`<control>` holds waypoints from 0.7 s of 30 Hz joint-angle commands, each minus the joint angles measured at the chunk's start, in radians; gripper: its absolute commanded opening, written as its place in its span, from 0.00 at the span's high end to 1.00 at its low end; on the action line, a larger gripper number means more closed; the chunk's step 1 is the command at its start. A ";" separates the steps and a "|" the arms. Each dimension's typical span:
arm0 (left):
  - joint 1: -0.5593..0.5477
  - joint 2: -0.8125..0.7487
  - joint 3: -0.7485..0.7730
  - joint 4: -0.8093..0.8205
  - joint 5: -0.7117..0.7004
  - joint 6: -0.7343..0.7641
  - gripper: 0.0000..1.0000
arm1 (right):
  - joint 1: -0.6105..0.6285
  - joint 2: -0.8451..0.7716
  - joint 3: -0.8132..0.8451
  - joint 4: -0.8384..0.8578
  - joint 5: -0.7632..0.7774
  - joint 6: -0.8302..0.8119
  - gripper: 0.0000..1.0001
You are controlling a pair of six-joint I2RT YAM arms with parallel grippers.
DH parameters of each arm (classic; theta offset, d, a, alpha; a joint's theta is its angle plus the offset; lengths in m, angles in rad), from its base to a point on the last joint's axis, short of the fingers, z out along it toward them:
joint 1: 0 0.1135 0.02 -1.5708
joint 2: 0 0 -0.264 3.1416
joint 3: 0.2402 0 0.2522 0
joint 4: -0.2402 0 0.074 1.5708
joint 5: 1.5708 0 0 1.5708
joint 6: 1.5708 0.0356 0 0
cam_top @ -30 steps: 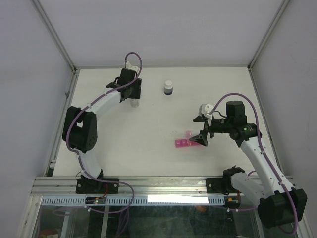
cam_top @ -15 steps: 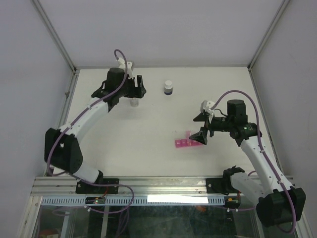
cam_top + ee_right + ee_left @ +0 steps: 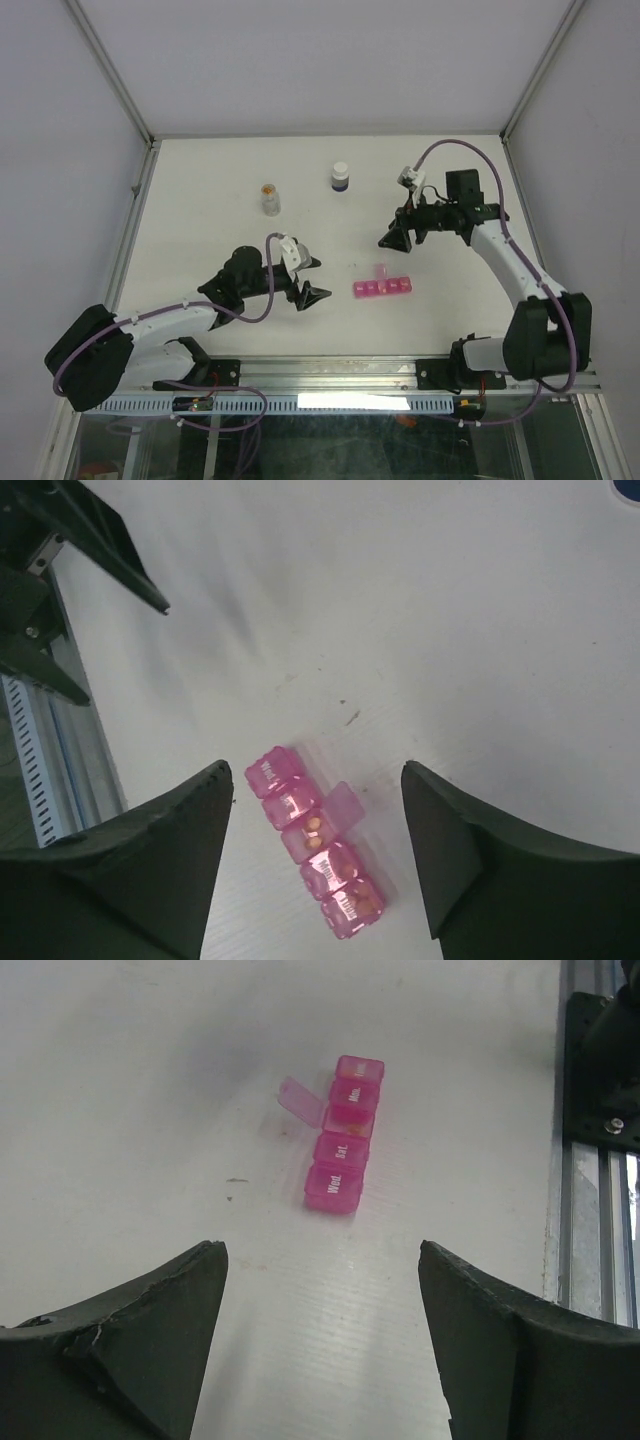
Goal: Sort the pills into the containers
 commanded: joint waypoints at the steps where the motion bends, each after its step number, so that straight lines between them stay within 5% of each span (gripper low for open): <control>1: -0.046 0.060 -0.043 0.295 0.076 0.145 0.20 | -0.015 0.141 0.139 -0.135 0.030 -0.104 0.32; 6: -0.099 0.229 -0.034 0.423 0.028 0.157 0.09 | -0.017 0.200 0.133 -0.100 0.068 -0.106 0.49; 14: -0.122 0.507 0.061 0.543 -0.003 0.172 0.08 | -0.018 0.294 0.117 -0.060 0.088 -0.039 0.77; 21: -0.123 0.601 0.092 0.589 0.003 0.167 0.09 | -0.020 0.334 0.111 -0.037 0.123 -0.008 0.84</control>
